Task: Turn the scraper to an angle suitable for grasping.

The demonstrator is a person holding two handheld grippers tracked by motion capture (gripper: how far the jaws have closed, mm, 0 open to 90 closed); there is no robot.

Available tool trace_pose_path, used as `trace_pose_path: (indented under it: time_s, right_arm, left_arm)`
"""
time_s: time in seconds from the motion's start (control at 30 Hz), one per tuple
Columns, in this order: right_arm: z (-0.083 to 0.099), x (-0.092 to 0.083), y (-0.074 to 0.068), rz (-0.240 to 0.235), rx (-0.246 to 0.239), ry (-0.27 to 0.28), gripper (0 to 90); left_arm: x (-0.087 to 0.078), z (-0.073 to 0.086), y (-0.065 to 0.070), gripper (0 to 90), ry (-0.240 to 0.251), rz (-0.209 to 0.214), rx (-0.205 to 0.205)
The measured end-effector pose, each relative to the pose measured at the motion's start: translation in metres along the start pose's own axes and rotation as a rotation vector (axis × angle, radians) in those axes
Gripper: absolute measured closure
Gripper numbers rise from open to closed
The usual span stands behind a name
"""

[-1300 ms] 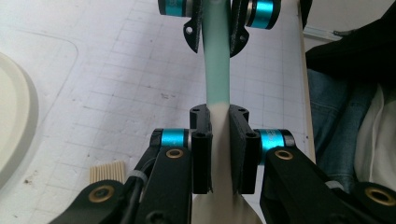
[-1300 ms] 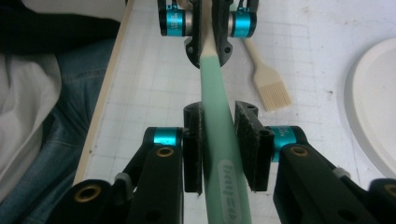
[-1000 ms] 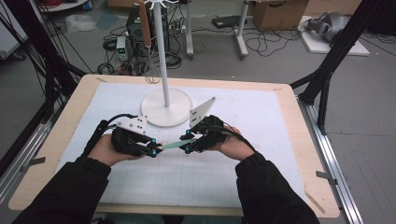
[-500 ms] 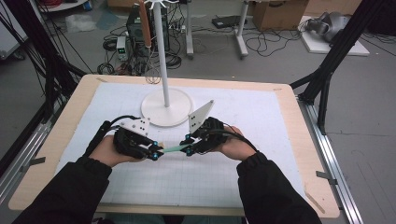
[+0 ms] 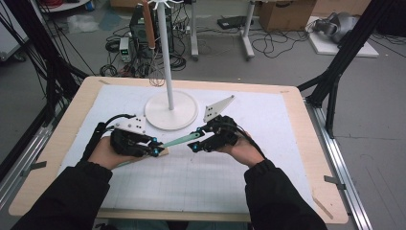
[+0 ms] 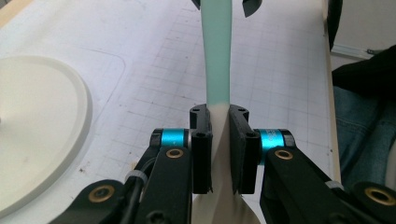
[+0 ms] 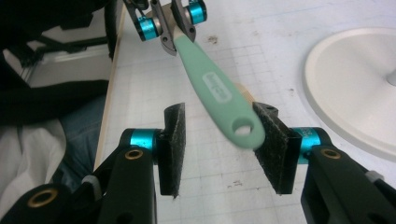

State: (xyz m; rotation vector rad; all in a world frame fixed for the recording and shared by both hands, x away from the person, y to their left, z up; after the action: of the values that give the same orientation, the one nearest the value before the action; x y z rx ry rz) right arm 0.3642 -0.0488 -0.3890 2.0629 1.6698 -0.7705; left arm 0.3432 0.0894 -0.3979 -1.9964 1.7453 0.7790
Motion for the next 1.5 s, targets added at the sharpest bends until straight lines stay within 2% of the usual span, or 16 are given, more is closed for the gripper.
trace_pose_path:
  time_s: [0.13, 0.23, 0.47, 0.6, 0.7, 0.77, 0.87, 0.97, 1.0, 1.07, 1.17, 1.23, 1.3, 1.43, 1.5]
  right_arm:
    - [-0.006, -0.003, 0.002, -0.034, 0.076, 0.038, 59.7]
    - [-0.008, -0.005, 0.002, -0.049, 0.094, 0.049, 66.7]
    - [-0.012, -0.007, 0.005, -0.073, 0.143, 0.067, 69.7]
    - [-0.017, -0.008, 0.005, -0.091, 0.149, 0.087, 74.2]
    - [-0.021, -0.009, 0.002, -0.122, 0.157, 0.100, 80.7]
    - [-0.025, -0.009, -0.002, -0.135, 0.144, 0.112, 81.9]
    - [-0.030, -0.011, -0.003, -0.124, 0.118, 0.107, 82.4]
    - [-0.033, -0.011, -0.006, -0.111, 0.085, 0.109, 82.5]
    - [-0.034, -0.010, -0.006, -0.102, 0.072, 0.100, 82.5]
    - [-0.034, -0.007, -0.008, -0.084, 0.046, 0.077, 82.6]
    - [-0.036, -0.001, -0.010, -0.072, 0.017, 0.054, 82.6]
    - [-0.039, 0.001, -0.012, -0.083, 0.008, 0.052, 82.6]
    - [-0.042, 0.002, -0.013, -0.072, -0.002, 0.052, 82.6]
    - [-0.047, 0.003, -0.015, -0.074, -0.013, 0.056, 82.5]
    - [-0.049, 0.003, -0.016, -0.078, -0.016, 0.060, 82.5]
  left_arm:
    - [0.001, -0.002, -0.001, 80.3, 0.009, -0.012, 0.011]
    - [0.003, -0.002, -0.002, 80.2, 0.008, -0.009, 0.010]
    - [0.006, -0.002, -0.005, 80.3, -0.001, -0.025, 0.015]
    - [0.010, 0.000, -0.005, 80.8, -0.024, -0.029, 0.022]
    - [0.014, 0.003, -0.004, 82.3, -0.049, -0.020, 0.028]
    - [0.017, 0.004, -0.004, 82.7, -0.054, -0.004, 0.024]
    - [0.016, 0.002, -0.004, 82.6, -0.037, 0.014, 0.017]
    - [0.016, 0.002, -0.005, 80.6, -0.030, 0.018, -0.008]
    - [0.016, 0.002, -0.005, 78.6, -0.028, 0.019, -0.012]
    - [0.016, 0.002, -0.004, 75.5, -0.037, 0.050, -0.018]
    - [0.019, 0.001, -0.005, 75.6, -0.036, 0.053, -0.023]
    - [0.020, 0.001, -0.005, 75.9, -0.035, 0.056, -0.029]
    - [0.020, 0.000, -0.005, 75.3, -0.035, 0.065, -0.032]
    - [0.022, -0.004, -0.002, 75.1, -0.020, 0.080, -0.029]
    - [0.024, -0.005, -0.002, 75.8, -0.028, 0.085, -0.024]
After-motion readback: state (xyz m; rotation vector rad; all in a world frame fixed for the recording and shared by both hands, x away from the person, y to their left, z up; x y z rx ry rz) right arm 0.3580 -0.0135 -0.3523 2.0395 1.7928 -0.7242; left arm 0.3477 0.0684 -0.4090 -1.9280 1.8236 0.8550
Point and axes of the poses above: each handheld gripper's, and its own axes: x roughly forward along the jaws, z roughly out of its underside, y roughly to its right, the point moved 10 cm from there along x, roughly forward along the jaws, and after that the axes turned 6 degrees about z, right-handed, at the moved point
